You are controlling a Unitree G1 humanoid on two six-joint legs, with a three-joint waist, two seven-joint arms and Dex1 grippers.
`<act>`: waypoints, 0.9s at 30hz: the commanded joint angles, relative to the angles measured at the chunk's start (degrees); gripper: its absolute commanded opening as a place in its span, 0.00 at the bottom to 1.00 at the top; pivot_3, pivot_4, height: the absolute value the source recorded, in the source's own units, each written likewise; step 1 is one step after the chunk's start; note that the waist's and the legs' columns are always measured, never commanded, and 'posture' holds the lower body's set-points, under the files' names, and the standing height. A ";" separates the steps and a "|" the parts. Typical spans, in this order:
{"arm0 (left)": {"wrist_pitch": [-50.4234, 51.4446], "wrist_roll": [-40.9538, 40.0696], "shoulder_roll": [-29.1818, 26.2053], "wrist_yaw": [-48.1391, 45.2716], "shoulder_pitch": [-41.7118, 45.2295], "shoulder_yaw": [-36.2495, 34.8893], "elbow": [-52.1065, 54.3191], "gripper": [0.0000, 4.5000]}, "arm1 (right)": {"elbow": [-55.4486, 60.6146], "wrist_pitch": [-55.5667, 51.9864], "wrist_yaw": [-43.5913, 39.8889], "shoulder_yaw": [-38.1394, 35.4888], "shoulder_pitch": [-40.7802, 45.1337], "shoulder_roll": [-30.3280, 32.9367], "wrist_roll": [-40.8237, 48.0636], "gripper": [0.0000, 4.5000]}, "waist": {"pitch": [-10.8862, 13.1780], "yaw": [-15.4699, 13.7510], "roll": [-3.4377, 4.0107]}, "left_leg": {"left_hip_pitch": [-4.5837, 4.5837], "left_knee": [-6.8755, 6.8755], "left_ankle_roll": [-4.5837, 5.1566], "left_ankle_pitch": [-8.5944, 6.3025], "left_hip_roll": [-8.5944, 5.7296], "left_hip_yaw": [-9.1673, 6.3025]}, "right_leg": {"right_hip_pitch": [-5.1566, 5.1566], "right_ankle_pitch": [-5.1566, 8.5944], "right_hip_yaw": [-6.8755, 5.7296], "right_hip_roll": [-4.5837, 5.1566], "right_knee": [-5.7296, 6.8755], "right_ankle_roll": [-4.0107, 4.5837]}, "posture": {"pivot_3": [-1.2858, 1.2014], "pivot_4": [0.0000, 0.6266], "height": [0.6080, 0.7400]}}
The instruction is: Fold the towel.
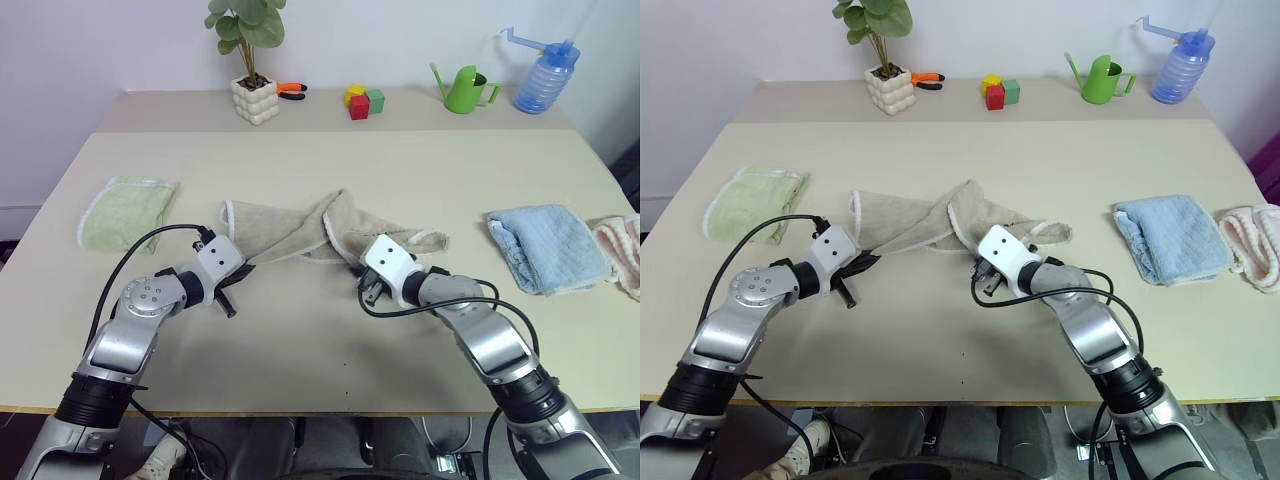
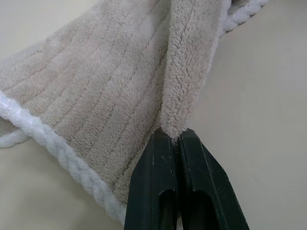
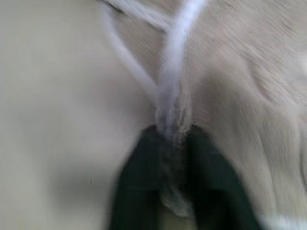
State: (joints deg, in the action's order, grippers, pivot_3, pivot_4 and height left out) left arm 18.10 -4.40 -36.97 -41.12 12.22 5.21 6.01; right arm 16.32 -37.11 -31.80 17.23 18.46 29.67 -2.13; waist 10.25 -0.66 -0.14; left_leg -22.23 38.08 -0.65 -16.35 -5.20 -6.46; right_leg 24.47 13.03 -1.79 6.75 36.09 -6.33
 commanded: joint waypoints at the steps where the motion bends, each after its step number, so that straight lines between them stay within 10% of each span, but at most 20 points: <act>1: -1.28 -0.16 -0.01 0.13 -0.27 -1.30 0.71 0.00 | 6.54 -1.03 -1.84 -3.95 -1.06 3.77 0.52 0.02 | 0.00 -0.03 0.00 | 0.00 0.00 0.01 0.00 0.00 0.00 | 0.00 0.00 0.00 0.00 0.00 0.00 | 0.52 0.24 0.94; 11: -1.73 -5.20 -0.89 -0.65 4.59 -8.53 -3.73 0.00 | -0.52 10.01 -11.18 -16.29 4.45 15.43 5.80 0.02 | 0.03 0.04 -0.02 | 0.00 0.00 0.02 -0.01 0.03 0.03 | -0.01 0.00 -0.01 -0.01 0.00 0.00 | 0.52 0.24 0.94; 27: -21.84 2.21 1.15 14.73 54.03 -10.54 -54.04 0.00 | -59.64 44.24 5.74 -12.94 48.29 13.51 -8.82 0.02 | 0.10 1.91 -0.14 | -0.37 -0.11 -0.36 0.23 -0.03 0.20 | 0.45 -0.03 0.03 0.04 -0.07 -0.03 | 0.52 0.24 0.94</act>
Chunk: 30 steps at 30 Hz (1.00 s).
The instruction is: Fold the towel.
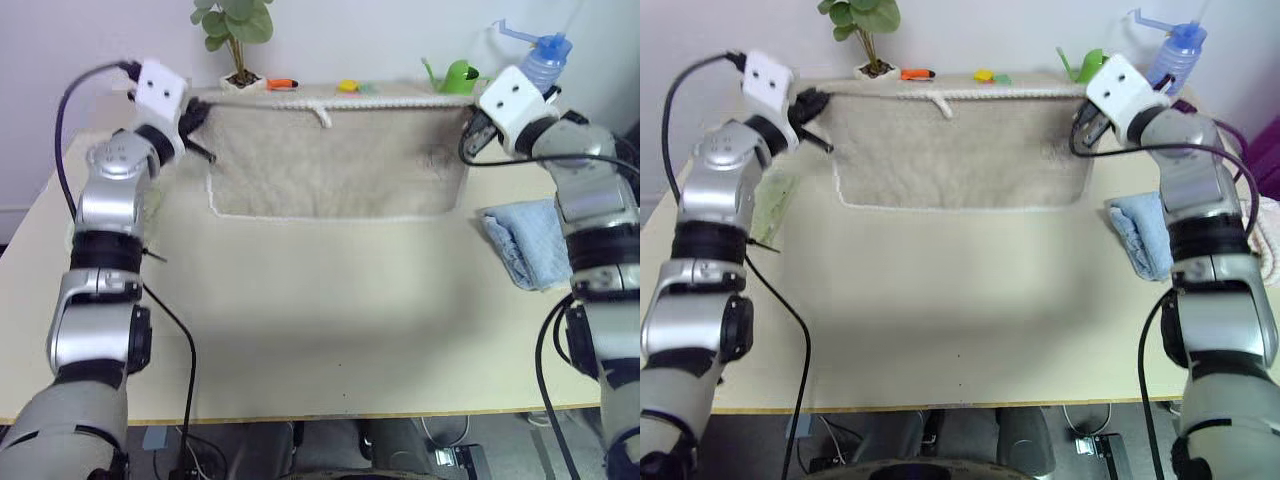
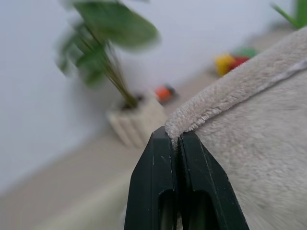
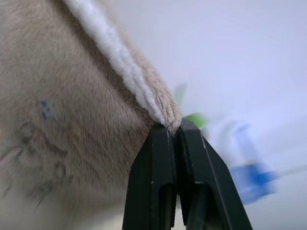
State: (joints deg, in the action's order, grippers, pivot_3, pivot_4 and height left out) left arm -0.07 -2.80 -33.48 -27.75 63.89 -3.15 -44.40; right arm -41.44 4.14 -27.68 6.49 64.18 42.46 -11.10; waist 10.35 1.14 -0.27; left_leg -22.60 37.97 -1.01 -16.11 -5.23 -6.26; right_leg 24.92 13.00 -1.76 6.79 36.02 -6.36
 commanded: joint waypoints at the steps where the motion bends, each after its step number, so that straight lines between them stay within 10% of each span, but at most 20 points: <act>1: -4.48 0.72 -3.00 1.04 2.61 -2.16 -4.28 0.00 | -1.79 3.55 1.21 -2.45 2.55 0.84 0.53 0.02 | 0.00 0.23 0.00 | 0.00 -0.02 0.00 0.00 0.00 0.00 | 0.01 0.00 0.01 0.00 0.00 0.00 | 0.52 0.24 0.94; 21: 31.81 -22.14 -21.08 -23.26 -68.75 -20.67 66.32 0.00 | 53.89 -23.79 -34.85 -14.45 -50.45 16.99 29.54 0.02 | 0.01 -0.69 0.15 | 0.23 0.15 0.47 -0.29 0.08 -0.07 | -0.23 0.01 0.25 -0.03 0.09 0.07 | 0.52 0.24 0.94; 30: 29.50 -17.71 -21.36 -21.10 -66.17 -16.84 60.61 0.00 | 48.67 -22.08 -33.27 -10.16 -45.46 14.96 25.83 0.02 | 0.00 -0.78 0.14 | 0.35 0.17 0.47 -0.29 0.08 -0.05 | -0.37 0.02 0.14 -0.03 0.05 0.06 | 0.52 0.24 0.94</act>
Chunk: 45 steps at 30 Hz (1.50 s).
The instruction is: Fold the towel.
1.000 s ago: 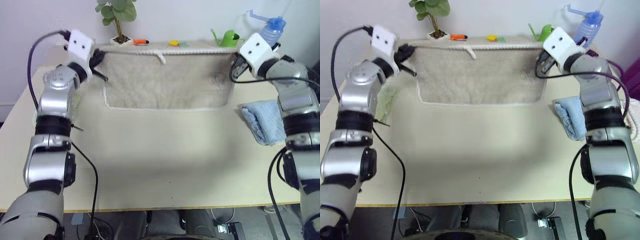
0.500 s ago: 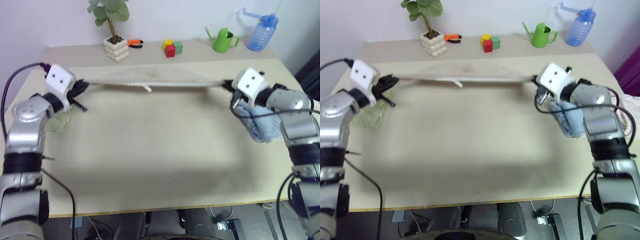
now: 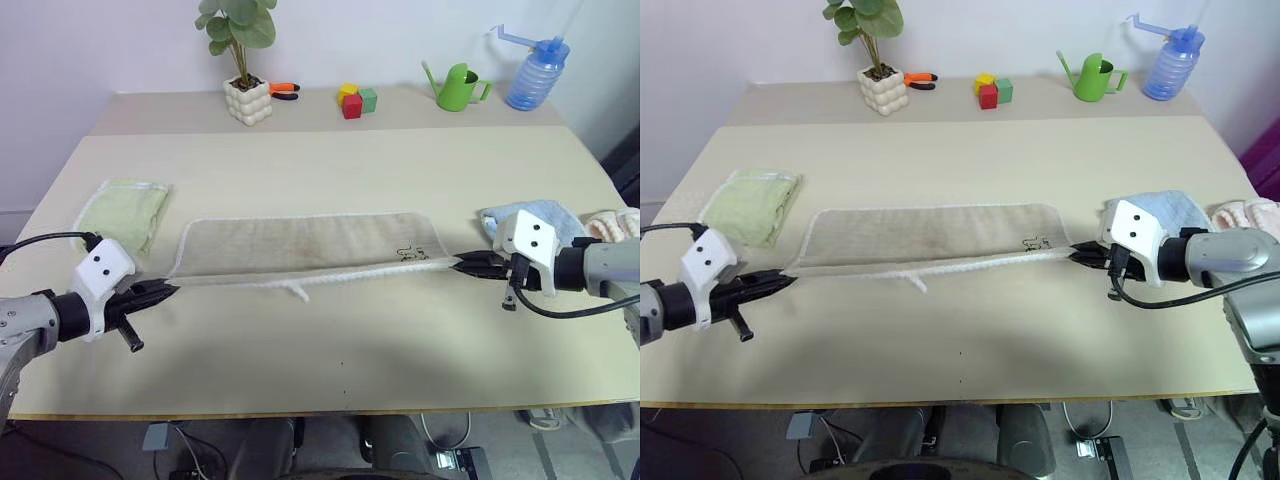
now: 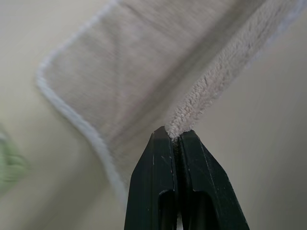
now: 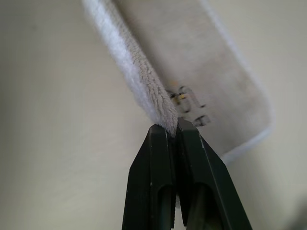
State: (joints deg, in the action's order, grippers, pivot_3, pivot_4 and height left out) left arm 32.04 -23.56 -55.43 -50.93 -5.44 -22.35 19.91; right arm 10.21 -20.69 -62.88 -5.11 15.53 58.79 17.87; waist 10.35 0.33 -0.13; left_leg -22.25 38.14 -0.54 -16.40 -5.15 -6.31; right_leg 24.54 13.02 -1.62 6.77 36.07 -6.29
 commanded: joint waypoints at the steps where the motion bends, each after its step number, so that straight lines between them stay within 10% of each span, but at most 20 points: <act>1: -3.61 4.07 0.92 2.35 5.05 4.12 -5.58 0.00 | -4.55 3.46 2.12 2.57 4.53 -1.97 -4.20 0.02 | 0.00 0.09 0.00 | 0.00 0.00 0.00 0.00 0.00 0.00 | 0.00 0.00 0.00 0.00 0.00 0.00 | 0.52 0.24 0.94; 10: -14.06 14.40 6.16 3.55 22.94 18.30 -26.96 0.00 | -26.88 16.10 8.24 10.17 17.29 -11.22 -14.95 0.02 | 0.00 0.47 -0.02 | -0.02 -0.01 -0.25 0.14 -0.05 0.03 | 0.08 -0.03 -0.01 0.00 0.04 -0.01 | 0.52 0.24 0.94; 27: -20.13 15.90 11.82 5.51 30.73 18.55 -41.48 0.00 | -37.76 22.28 10.51 10.41 22.81 -15.32 -17.98 0.07 | -0.01 0.40 -0.02 | -0.07 0.01 -0.40 0.24 -0.05 0.05 | 0.15 -0.04 0.00 0.00 0.09 -0.02 | 0.52 0.24 0.94; 35: -19.64 15.31 13.86 11.68 32.09 15.24 -43.55 0.75 | -37.87 22.55 14.64 8.96 23.16 -15.71 -19.21 0.73 | -0.01 0.43 -0.01 | -0.07 0.01 -0.41 0.24 -0.05 0.05 | 0.16 -0.04 0.00 0.00 0.11 -0.02 | 0.52 0.24 0.94; 45: -15.48 11.89 19.52 20.74 32.32 9.18 -41.61 0.75 | -36.16 22.26 19.85 7.49 21.13 -16.06 -19.44 0.73 | -0.02 0.41 -0.03 | -0.07 0.03 -0.42 0.25 -0.06 0.05 | 0.16 -0.04 0.01 0.00 0.12 -0.02 | 0.52 0.24 0.94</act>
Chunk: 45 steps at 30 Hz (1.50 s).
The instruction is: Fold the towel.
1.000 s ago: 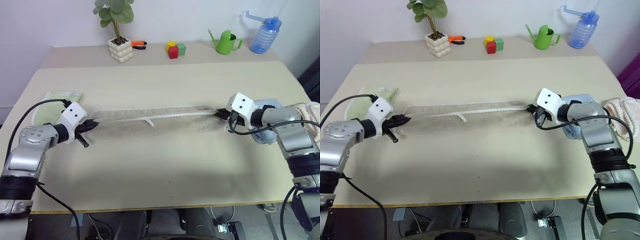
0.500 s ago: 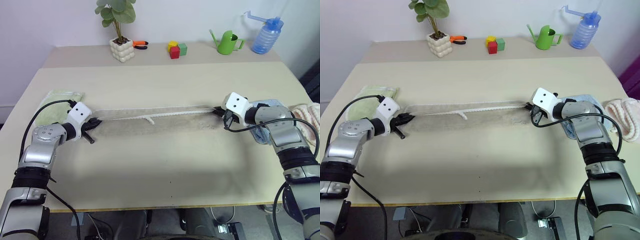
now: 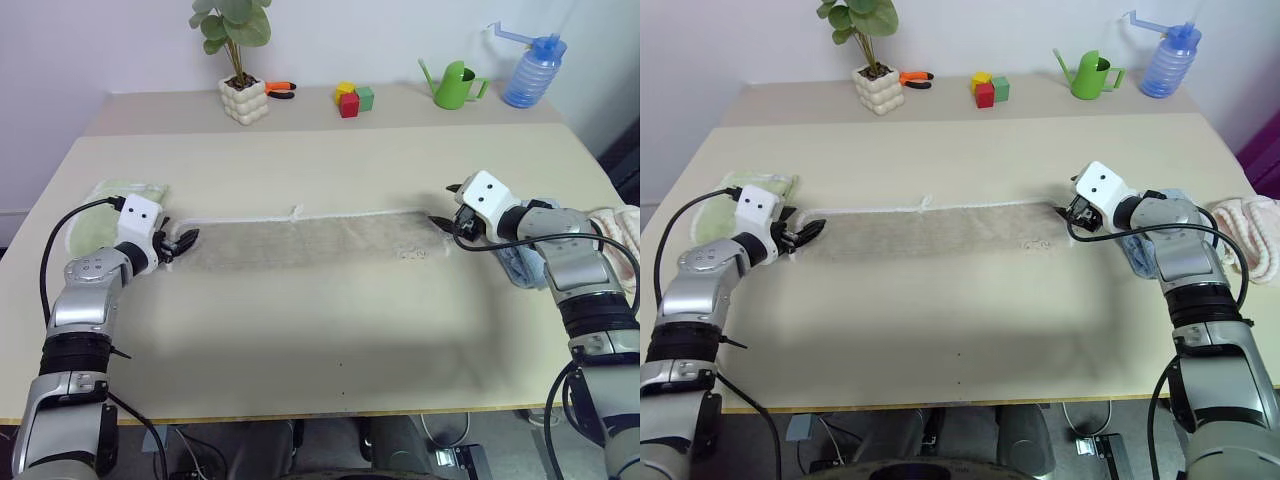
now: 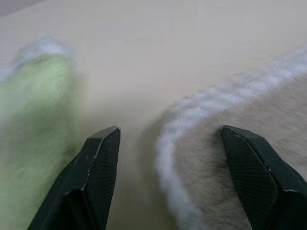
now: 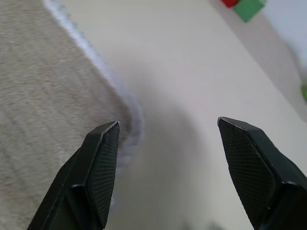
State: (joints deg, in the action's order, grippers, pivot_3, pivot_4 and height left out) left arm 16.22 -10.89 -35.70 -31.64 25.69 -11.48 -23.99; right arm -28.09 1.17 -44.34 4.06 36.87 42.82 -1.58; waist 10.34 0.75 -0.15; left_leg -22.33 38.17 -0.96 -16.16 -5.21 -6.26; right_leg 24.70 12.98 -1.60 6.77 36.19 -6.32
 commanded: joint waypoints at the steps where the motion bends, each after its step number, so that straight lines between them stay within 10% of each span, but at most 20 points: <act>1: 0.29 -0.58 -0.16 1.53 1.03 -1.52 2.73 0.75 | 2.58 0.26 1.52 -1.85 -0.43 -0.09 0.11 0.73 | 0.00 0.01 0.00 | 0.00 0.00 0.00 0.00 0.00 0.00 | 0.00 0.00 0.00 0.00 0.00 0.00 | 0.52 0.24 0.94; 8: 2.20 -6.94 1.12 -0.56 -2.79 -4.08 17.93 0.76 | 24.31 -20.59 -0.01 -12.42 -11.71 -1.48 16.93 1.00 | -0.02 -0.20 -0.01 | -0.01 0.02 -0.01 0.01 0.00 -0.02 | -0.01 -0.01 0.00 0.01 0.00 0.00 | 0.52 0.24 0.94; 18: 5.50 -11.56 3.60 -10.93 -11.12 9.53 41.05 0.76 | 52.91 -57.18 16.46 -27.27 -31.92 -11.45 42.86 1.00 | -0.09 -1.29 0.07 | 0.05 0.01 0.31 -0.18 0.06 -0.11 | -0.11 -0.07 0.10 -0.02 -0.06 0.13 | 0.52 0.24 0.94; 34: 14.62 -18.97 2.38 -17.94 -12.03 12.59 45.93 0.76 | 40.60 -65.23 46.39 -37.31 -18.66 -35.47 50.33 1.00 | -0.14 -0.87 0.13 | 0.14 -0.02 0.31 -0.17 0.08 -0.09 | -0.14 -0.06 0.07 -0.19 0.01 0.13 | 0.52 0.24 0.94; 45: 14.49 -18.59 2.54 -16.21 -14.04 12.11 47.00 0.76 | 35.75 -58.14 51.61 -37.76 -14.70 -35.92 49.36 0.01 | -0.16 -0.23 0.13 | 0.21 -0.04 0.32 -0.17 0.08 -0.09 | -0.21 -0.06 0.07 -0.20 0.01 0.14 | 0.52 0.24 0.94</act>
State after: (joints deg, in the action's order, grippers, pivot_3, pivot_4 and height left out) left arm 31.03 -28.78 -33.06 -48.15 11.69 1.34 20.91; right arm 6.99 -58.52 6.42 -32.44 22.40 6.40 47.80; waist 10.18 0.52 -0.02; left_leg -22.12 38.13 -0.64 -16.33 -5.12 -6.37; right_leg 24.49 12.92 -1.54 6.57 36.20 -6.18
